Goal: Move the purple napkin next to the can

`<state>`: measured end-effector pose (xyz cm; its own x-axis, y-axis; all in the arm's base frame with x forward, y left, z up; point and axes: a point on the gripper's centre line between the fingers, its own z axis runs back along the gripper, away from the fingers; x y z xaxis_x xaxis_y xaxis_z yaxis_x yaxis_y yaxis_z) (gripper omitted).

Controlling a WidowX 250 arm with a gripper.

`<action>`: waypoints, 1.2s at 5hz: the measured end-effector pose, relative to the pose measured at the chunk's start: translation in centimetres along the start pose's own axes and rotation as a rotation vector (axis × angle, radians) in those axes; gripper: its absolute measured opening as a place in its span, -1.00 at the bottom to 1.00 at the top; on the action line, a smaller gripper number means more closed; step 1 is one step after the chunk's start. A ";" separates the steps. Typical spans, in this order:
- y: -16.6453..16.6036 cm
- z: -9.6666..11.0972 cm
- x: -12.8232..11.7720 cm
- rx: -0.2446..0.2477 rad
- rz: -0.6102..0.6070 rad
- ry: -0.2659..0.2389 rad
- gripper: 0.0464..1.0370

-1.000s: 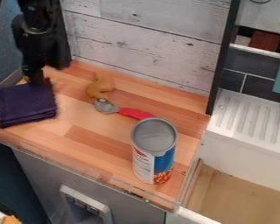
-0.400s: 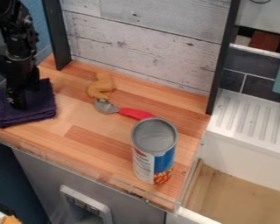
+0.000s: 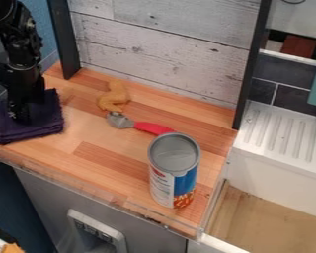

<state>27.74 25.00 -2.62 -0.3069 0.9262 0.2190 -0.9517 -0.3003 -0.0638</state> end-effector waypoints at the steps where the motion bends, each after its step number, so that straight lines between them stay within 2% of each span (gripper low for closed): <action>1: 1.0 0.3 -1.5 -0.015 -0.034 0.023 0.93; 2: 2.3 1.2 -4.5 -0.019 -0.104 0.056 0.93; 5: 5.4 3.1 -13.6 -0.050 -0.384 0.108 0.93; 6: 6.8 3.8 -15.8 -0.060 -0.457 0.131 0.93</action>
<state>26.17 7.45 -2.82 0.1484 0.9824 0.1138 -0.9869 0.1544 -0.0461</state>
